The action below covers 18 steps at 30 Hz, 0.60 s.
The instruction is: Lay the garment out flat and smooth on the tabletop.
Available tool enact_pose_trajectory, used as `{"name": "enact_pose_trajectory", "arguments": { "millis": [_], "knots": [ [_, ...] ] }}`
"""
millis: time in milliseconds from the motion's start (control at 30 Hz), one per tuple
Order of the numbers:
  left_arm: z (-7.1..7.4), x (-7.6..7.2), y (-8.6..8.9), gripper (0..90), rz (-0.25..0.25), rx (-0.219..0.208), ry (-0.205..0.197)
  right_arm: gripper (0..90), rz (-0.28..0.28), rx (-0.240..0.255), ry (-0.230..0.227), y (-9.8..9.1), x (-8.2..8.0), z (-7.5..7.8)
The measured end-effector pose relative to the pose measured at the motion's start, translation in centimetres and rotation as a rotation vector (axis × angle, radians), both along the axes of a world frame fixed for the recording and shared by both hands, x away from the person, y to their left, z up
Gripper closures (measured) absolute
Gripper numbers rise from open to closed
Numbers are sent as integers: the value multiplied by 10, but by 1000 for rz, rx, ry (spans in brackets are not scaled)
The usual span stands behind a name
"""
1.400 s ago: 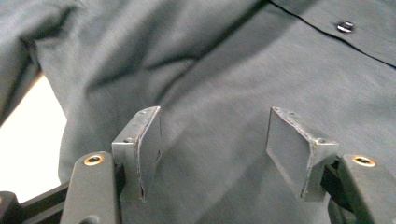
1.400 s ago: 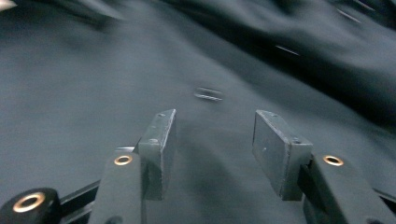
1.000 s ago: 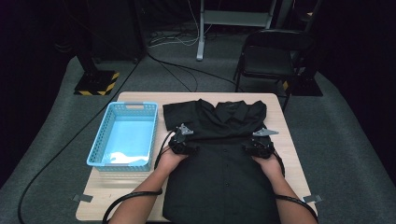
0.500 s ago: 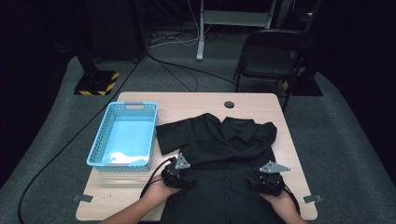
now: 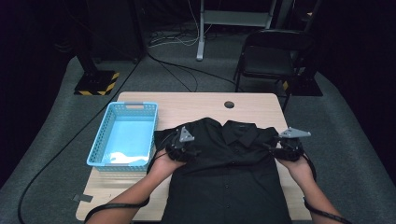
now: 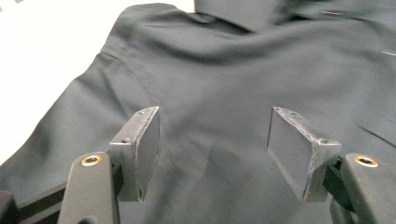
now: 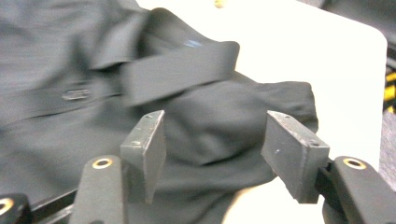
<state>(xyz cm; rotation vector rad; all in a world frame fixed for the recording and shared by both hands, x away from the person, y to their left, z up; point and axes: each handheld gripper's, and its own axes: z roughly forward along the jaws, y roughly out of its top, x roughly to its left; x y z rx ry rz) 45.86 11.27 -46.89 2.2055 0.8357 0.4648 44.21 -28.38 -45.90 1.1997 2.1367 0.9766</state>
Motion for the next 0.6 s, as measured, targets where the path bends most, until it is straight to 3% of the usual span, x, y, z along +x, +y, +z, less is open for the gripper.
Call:
{"name": "enact_pose_trajectory", "arguments": {
  "millis": [133, 233, 300, 367, 433, 533, 600],
  "knots": [
    [-18, 37, -8, 311, 94, 44, 32, 330, -67, 3, 36, -11, 27, -9],
    [-27, 52, -11, 305, 130, 54, 52, 308, -85, -15, 37, -14, 37, -14],
    [-33, 58, -13, 315, 132, 93, 55, 348, -89, -4, 64, -16, 43, -18],
    [-38, 61, -13, 445, 98, 121, 70, 541, -72, 27, 120, -17, 49, -22],
    [-40, 62, -11, 566, 78, 90, 84, 713, -58, 45, 155, -15, 53, -24],
    [-42, 62, -11, 760, 48, 52, 98, 818, -36, 23, 158, -7, 57, -19],
    [-42, 61, -15, 842, 40, 86, 72, 834, -39, 16, 146, -2, 61, -11]
  ]
}}
